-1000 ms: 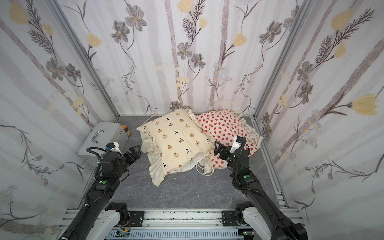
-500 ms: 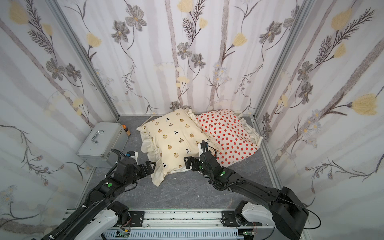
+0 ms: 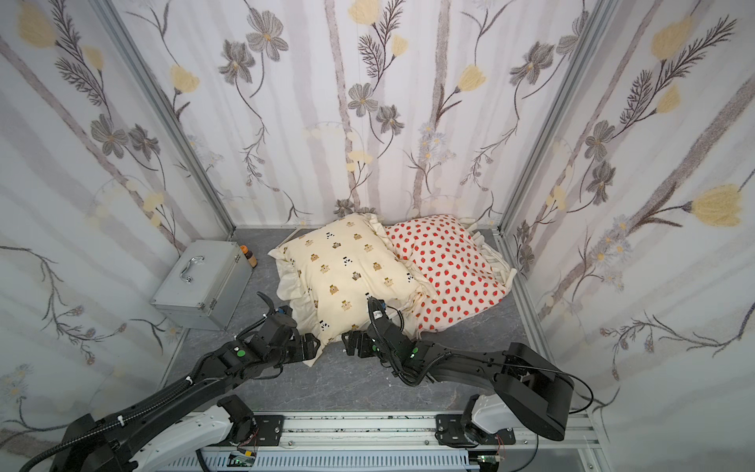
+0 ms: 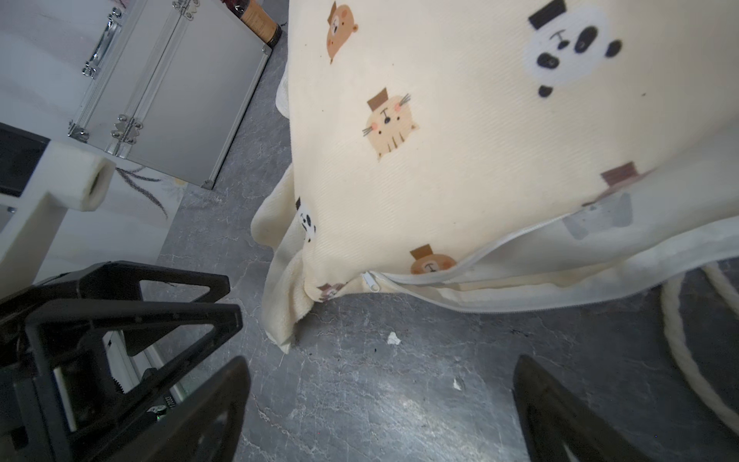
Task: Zip up pillowcases
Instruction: Pick up the pillowcase from the center of the board.
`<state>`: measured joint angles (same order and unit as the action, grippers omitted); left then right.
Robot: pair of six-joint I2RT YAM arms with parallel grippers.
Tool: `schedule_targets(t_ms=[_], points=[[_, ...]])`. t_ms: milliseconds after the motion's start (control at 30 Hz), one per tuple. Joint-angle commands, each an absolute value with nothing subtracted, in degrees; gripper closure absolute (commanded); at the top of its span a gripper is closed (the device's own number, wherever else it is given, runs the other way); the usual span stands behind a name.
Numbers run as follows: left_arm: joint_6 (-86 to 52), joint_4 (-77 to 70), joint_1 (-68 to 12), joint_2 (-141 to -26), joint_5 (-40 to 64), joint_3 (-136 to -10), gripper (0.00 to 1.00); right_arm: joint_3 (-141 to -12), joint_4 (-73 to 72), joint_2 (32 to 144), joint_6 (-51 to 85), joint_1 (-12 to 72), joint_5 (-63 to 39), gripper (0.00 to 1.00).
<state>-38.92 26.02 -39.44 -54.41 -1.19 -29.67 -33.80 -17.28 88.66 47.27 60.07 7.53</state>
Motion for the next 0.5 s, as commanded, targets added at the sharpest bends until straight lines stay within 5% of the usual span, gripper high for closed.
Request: schedule_targets(t_ms=[0,467], points=[[-37.70,23.36,-40.22,-57.63,-2.46,-31.12,0.15,-33.95,-22.91,90.15,49.31,60.29,5.59,0.00],[-36.12,19.23,-42.19,-75.15,-2.84,-37.38,0.26,-33.15,-27.00,94.46,52.27,60.25,3.76,0.00]])
